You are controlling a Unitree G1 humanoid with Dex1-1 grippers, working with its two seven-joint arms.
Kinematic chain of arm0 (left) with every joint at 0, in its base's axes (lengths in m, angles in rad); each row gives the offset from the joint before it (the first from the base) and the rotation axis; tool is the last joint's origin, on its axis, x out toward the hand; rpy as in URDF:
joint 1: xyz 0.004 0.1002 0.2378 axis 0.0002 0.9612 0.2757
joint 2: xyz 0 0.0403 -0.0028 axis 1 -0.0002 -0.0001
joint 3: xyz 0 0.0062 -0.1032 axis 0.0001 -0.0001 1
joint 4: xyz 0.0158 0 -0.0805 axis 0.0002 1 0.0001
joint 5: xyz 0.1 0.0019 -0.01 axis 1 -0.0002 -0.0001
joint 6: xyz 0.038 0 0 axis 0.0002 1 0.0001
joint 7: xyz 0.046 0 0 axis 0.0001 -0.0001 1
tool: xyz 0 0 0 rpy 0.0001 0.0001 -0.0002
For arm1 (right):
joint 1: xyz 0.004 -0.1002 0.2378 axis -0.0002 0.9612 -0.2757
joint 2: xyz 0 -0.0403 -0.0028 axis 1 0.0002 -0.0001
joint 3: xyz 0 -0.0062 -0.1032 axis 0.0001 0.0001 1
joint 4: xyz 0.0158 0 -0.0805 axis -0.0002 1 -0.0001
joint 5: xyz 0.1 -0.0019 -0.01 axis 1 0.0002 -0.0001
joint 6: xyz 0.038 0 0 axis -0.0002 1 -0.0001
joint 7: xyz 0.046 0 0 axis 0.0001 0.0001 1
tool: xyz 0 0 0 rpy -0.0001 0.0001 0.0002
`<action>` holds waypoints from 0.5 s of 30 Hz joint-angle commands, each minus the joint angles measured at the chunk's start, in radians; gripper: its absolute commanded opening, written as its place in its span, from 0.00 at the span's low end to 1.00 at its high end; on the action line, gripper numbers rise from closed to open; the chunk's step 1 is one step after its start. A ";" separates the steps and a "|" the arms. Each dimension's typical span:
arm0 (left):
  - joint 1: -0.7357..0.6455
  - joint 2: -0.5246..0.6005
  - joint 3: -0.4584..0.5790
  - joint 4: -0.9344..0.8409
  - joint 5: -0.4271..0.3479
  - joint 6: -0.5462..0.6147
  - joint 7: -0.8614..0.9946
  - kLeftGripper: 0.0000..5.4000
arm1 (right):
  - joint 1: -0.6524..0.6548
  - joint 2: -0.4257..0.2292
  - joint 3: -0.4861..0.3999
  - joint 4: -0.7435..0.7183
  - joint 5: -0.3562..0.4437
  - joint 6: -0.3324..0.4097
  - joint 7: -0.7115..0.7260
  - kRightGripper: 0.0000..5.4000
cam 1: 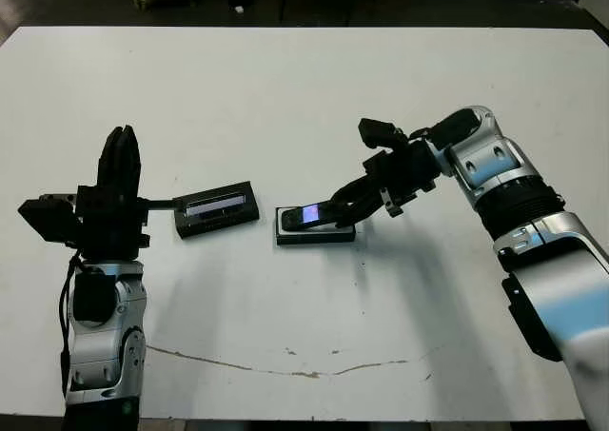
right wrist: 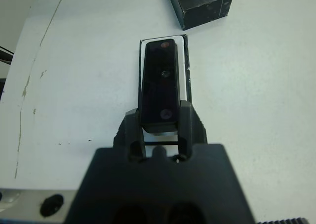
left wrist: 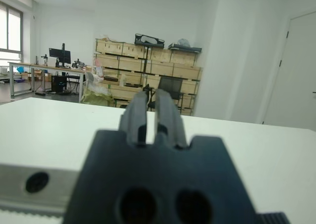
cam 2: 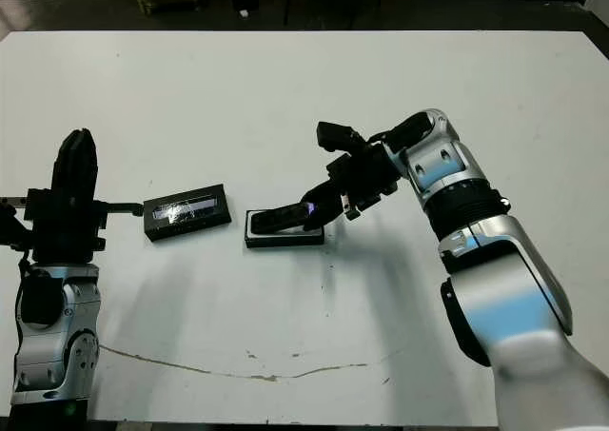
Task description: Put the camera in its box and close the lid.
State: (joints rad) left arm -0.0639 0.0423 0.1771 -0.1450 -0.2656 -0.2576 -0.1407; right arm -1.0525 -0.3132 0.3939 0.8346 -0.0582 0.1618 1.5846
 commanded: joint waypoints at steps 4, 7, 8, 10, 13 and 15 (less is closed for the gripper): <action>0.027 -0.002 0.003 0.011 -0.005 0.012 0.002 0.00 | 0.007 0.020 0.012 -0.007 -0.009 -0.023 -0.005 0.02; 0.027 0.002 0.005 0.019 -0.001 0.000 -0.003 0.00 | 0.014 0.033 0.014 -0.005 -0.008 -0.046 -0.003 0.02; 0.027 0.002 0.006 0.021 0.004 -0.004 -0.001 0.00 | 0.015 0.037 0.015 -0.004 -0.007 -0.051 -0.001 0.02; 0.029 0.001 0.007 0.021 0.008 -0.006 0.004 0.00 | 0.018 0.043 0.015 -0.003 -0.005 -0.054 0.002 0.02; 0.029 0.002 0.008 0.023 0.002 -0.008 -0.001 0.00 | 0.023 0.047 0.017 -0.008 -0.007 -0.036 -0.002 0.02; 0.028 0.002 0.009 0.027 -0.008 -0.010 -0.008 0.00 | 0.027 0.049 0.019 -0.018 -0.009 -0.027 -0.004 0.02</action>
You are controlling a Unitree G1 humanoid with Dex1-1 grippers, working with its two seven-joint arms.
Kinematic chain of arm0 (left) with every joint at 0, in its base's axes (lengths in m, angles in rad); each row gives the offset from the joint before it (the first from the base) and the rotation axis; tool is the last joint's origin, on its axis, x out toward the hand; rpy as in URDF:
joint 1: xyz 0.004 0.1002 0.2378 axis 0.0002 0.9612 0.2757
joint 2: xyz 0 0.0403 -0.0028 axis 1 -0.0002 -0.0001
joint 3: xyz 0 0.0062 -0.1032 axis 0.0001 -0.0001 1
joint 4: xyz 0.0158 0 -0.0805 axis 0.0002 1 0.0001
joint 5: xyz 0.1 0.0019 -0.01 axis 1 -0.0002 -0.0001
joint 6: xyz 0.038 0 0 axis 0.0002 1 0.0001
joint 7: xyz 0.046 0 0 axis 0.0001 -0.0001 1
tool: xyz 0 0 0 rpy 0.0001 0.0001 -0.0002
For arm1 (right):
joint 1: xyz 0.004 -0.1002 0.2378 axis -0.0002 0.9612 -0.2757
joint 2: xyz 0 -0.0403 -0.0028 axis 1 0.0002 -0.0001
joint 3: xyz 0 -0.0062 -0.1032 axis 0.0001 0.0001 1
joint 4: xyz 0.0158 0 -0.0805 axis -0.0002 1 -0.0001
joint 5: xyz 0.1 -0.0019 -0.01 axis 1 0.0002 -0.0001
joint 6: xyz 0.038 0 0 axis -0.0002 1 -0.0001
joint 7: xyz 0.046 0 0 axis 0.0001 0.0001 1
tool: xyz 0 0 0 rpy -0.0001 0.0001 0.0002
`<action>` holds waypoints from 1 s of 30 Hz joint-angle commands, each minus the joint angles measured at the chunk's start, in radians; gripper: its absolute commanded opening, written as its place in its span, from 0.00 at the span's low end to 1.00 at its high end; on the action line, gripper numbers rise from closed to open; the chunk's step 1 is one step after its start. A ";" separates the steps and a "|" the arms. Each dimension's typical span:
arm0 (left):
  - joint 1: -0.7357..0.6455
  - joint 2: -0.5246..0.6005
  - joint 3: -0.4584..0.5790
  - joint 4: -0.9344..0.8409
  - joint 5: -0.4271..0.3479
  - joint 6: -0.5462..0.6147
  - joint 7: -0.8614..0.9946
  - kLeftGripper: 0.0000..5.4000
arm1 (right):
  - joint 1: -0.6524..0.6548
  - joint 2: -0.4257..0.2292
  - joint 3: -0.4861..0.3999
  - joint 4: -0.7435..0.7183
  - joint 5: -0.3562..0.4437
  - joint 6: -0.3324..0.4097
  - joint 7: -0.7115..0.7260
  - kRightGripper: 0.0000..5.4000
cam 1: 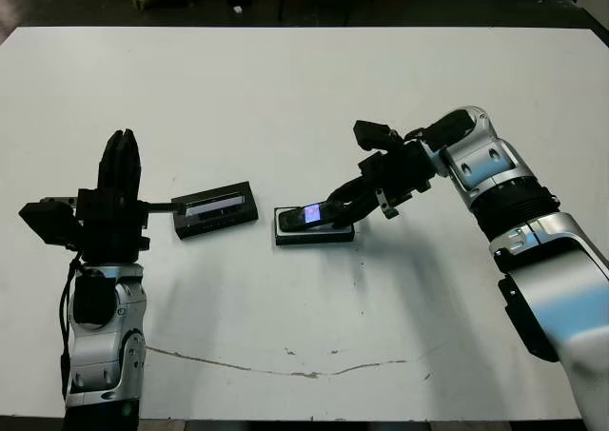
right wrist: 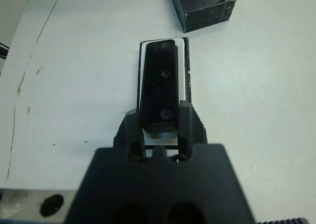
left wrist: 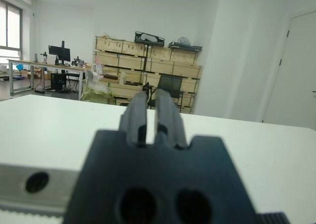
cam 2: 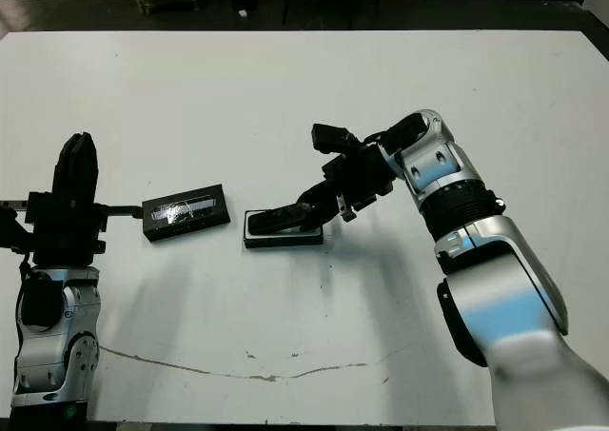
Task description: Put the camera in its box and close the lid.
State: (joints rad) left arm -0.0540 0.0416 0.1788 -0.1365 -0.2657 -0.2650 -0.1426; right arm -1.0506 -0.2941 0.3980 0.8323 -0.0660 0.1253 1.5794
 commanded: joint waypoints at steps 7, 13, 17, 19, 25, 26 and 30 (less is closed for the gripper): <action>0.018 0.001 0.006 0.022 0.007 -0.011 0.003 0.00 | 0.056 0.030 0.018 -0.100 0.007 0.082 -0.012 0.02; 0.018 0.001 0.008 0.027 -0.002 -0.016 -0.004 0.00 | 0.076 0.016 0.019 -0.171 0.013 0.026 -0.011 0.17; 0.017 0.001 0.008 0.031 -0.008 -0.018 -0.007 0.00 | 0.069 0.005 0.034 -0.183 0.009 -0.041 0.002 0.34; 0.017 0.000 0.008 0.029 -0.006 -0.016 -0.005 0.00 | 0.067 0.001 0.036 -0.191 0.012 -0.046 0.009 0.42; 0.016 0.002 0.008 0.036 -0.001 -0.026 -0.008 0.00 | 0.066 -0.006 0.029 -0.211 0.020 -0.026 0.005 0.66; 0.016 0.002 0.008 0.037 -0.001 -0.026 -0.008 0.00 | 0.065 -0.008 0.028 -0.214 0.021 -0.020 0.004 0.69; 0.017 0.002 0.007 0.036 0.000 -0.026 -0.006 0.00 | 0.065 -0.015 0.022 -0.217 0.028 -0.015 0.002 0.86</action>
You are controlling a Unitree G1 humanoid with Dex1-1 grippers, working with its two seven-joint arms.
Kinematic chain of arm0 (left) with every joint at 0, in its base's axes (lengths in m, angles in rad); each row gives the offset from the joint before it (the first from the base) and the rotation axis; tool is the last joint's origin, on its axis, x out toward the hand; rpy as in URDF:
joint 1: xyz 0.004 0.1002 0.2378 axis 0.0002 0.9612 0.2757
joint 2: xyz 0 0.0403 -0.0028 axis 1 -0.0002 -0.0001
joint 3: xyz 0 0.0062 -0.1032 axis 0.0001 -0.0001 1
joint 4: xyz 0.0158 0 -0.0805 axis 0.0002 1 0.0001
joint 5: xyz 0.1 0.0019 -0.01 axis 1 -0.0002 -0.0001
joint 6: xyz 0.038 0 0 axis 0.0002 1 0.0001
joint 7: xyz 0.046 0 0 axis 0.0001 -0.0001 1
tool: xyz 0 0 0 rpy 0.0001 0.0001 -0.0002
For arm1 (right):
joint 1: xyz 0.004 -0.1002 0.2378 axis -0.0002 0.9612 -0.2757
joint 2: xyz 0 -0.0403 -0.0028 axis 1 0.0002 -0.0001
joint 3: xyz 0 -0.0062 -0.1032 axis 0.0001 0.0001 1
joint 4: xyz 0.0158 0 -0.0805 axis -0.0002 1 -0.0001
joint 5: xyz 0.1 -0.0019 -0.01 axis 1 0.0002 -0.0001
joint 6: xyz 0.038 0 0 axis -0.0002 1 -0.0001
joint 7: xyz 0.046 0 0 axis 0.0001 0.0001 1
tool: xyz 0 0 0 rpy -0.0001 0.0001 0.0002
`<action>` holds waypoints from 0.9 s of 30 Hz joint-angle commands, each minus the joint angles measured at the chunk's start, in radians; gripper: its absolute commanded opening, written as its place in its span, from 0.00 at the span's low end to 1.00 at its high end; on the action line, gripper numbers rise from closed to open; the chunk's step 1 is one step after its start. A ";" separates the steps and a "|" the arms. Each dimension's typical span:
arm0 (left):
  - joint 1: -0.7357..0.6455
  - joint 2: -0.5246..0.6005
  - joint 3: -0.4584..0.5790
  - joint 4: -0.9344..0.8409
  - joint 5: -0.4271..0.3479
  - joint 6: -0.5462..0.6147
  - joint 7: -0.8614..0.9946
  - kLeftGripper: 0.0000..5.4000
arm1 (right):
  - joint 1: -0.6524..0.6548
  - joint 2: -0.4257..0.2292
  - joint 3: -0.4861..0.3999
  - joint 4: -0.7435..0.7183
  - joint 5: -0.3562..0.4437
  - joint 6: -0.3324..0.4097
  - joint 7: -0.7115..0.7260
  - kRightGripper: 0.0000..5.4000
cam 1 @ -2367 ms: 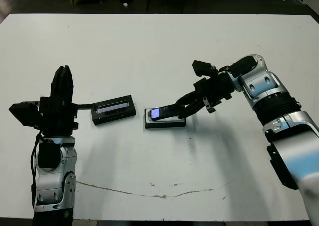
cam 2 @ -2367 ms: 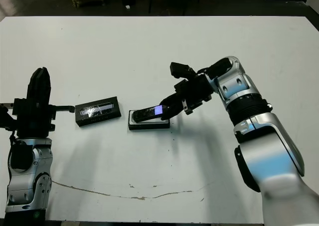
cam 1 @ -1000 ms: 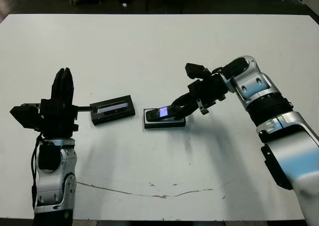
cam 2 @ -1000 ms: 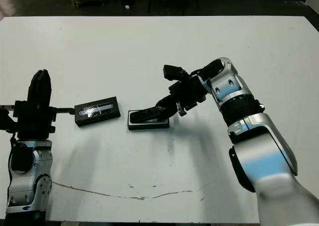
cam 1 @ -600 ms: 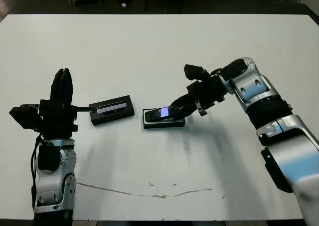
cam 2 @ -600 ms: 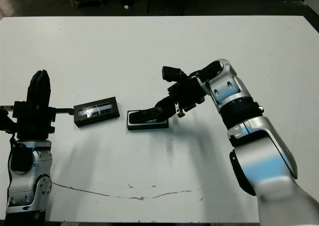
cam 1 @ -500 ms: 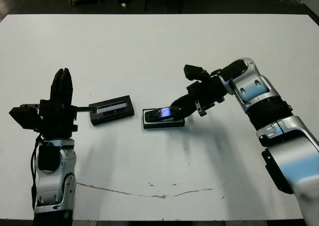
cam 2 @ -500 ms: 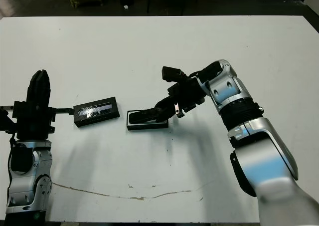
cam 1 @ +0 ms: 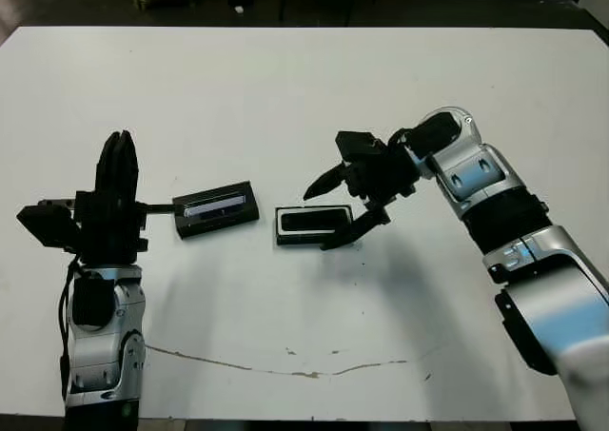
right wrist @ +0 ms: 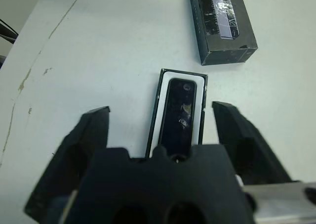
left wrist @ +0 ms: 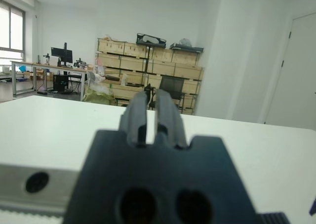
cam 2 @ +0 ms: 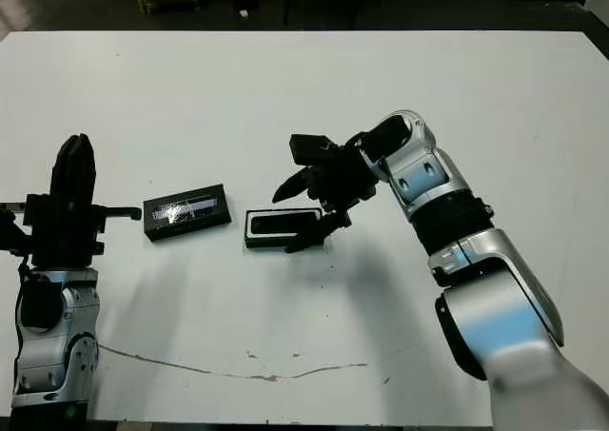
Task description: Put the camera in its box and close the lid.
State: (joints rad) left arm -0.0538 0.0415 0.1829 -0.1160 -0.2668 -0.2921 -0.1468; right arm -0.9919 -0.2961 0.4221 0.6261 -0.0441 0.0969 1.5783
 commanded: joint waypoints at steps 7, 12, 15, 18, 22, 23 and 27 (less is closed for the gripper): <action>0.014 0.000 0.002 0.017 -0.002 0.002 -0.001 0.00 | 0.008 -0.033 -0.034 -0.024 0.031 0.017 -0.013 1.00; 0.016 0.001 0.000 0.017 0.009 -0.002 0.005 0.00 | 0.033 -0.066 -0.118 -0.103 0.097 0.109 -0.061 1.00; 0.013 0.004 0.001 0.027 0.004 -0.010 -0.006 0.00 | 0.078 -0.092 -0.176 -0.193 0.151 0.150 -0.109 1.00; 0.013 0.002 -0.001 0.022 -0.002 -0.002 -0.006 0.00 | 0.174 -0.111 -0.250 -0.374 0.203 0.243 -0.233 1.00; 0.014 0.001 -0.004 0.016 0.010 0.006 0.004 0.00 | 0.380 -0.091 -0.334 -0.703 0.192 0.258 -0.507 0.89; 0.014 0.000 -0.005 0.012 0.008 0.012 0.006 0.00 | 0.432 -0.082 -0.339 -0.766 0.162 0.198 -0.575 0.85; 0.012 0.004 -0.008 0.012 0.006 0.013 0.000 0.00 | 0.593 -0.061 -0.321 -0.904 0.046 -0.047 -0.787 0.67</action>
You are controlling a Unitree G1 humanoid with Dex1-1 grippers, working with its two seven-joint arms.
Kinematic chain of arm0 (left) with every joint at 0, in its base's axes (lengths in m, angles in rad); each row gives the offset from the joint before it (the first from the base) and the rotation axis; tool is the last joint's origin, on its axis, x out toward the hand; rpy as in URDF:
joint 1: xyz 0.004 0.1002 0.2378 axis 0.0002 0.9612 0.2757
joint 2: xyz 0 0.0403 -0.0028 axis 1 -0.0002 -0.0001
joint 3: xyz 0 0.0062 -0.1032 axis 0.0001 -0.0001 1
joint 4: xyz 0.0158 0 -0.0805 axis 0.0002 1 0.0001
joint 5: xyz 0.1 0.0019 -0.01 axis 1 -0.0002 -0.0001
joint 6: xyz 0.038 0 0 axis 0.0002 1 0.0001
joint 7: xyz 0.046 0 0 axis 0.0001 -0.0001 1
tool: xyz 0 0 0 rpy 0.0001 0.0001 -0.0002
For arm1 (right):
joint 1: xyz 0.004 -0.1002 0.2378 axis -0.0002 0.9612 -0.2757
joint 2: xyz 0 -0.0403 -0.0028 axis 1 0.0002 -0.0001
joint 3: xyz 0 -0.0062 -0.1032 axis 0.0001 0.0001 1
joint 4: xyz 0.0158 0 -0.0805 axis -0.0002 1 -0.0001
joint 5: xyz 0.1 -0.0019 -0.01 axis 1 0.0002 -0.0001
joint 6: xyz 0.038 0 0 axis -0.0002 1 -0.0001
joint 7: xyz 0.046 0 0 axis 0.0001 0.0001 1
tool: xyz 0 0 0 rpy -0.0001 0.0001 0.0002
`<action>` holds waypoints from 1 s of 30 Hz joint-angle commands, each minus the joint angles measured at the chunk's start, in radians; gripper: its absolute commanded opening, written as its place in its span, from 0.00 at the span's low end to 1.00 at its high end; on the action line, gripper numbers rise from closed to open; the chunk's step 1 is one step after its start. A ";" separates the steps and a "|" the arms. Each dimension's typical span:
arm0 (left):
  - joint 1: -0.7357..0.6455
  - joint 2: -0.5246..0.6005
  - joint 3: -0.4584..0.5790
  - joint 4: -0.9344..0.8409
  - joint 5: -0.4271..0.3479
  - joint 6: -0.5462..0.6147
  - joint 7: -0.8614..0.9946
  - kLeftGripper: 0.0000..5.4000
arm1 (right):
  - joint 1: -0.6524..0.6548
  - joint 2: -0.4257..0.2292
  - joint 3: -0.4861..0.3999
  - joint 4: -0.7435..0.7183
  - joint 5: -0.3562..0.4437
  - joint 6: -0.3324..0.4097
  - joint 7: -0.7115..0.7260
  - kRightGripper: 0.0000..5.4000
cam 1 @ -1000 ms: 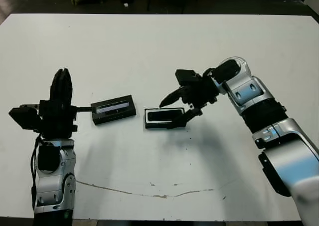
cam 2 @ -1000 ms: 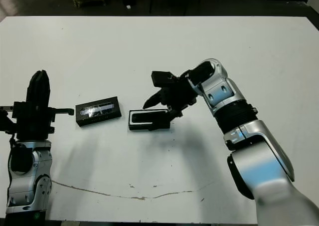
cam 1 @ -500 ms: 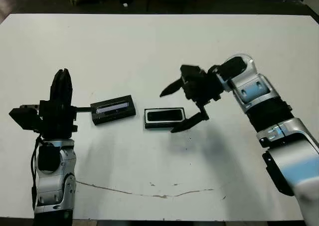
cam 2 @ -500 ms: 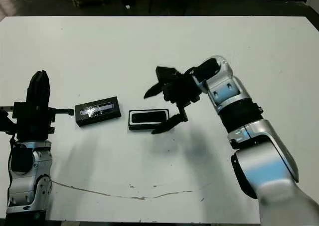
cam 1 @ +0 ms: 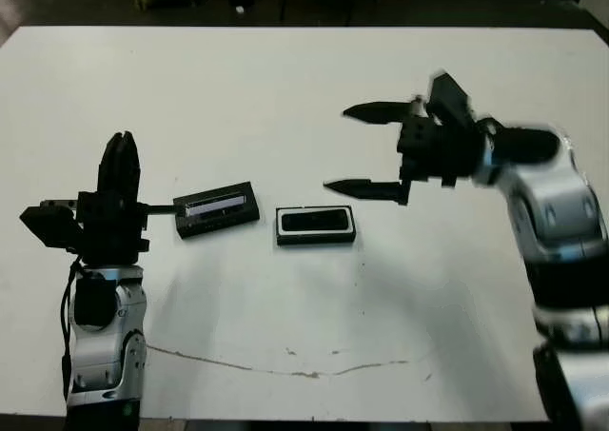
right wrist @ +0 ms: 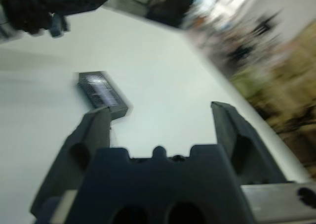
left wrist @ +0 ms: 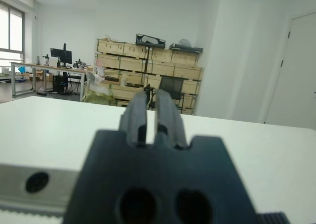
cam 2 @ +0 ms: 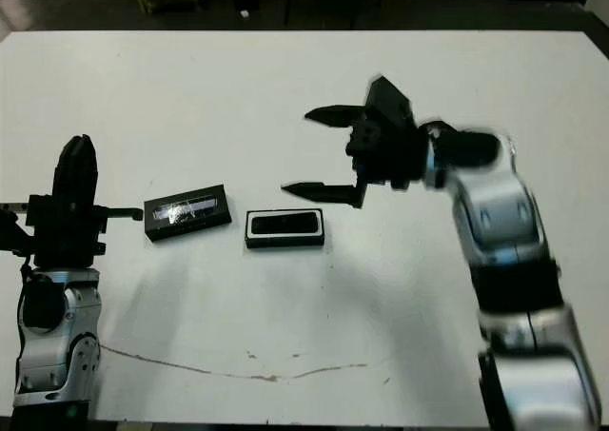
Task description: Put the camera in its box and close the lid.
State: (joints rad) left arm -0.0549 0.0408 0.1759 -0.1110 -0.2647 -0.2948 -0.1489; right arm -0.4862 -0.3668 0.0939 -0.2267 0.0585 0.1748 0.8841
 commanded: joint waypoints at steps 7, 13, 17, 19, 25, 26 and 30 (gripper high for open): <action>0.017 0.004 -0.003 -0.006 0.013 0.030 0.013 0.00 | 0.207 0.037 0.050 0.057 -0.251 -0.500 -0.366 0.38; 0.013 0.008 -0.001 -0.003 -0.009 0.032 -0.006 0.00 | 0.218 0.037 0.094 0.122 -0.365 -0.560 -0.487 0.13; 0.010 0.008 0.000 0.002 -0.001 0.030 -0.006 0.00 | 0.207 0.031 0.117 0.142 -0.391 -0.561 -0.507 0.00; 0.011 0.007 -0.001 0.000 0.001 0.033 -0.003 0.00 | 0.199 0.030 0.127 0.149 -0.399 -0.555 -0.507 0.00; 0.012 0.004 0.000 -0.001 0.000 0.033 0.000 0.00 | 0.174 0.028 0.161 0.150 -0.451 -0.462 -0.482 0.00; 0.012 0.005 0.000 0.000 0.007 0.030 0.002 0.00 | 0.170 0.030 0.167 0.153 -0.449 -0.447 -0.475 0.00; 0.015 0.002 -0.001 -0.003 0.002 0.031 0.000 0.00 | 0.162 0.029 0.189 0.154 -0.447 -0.401 -0.447 0.00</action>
State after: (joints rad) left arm -0.0547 0.0413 0.1739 -0.1221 -0.2633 -0.2746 -0.1514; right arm -0.3196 -0.3265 0.2718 -0.0803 -0.3852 -0.2525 0.4170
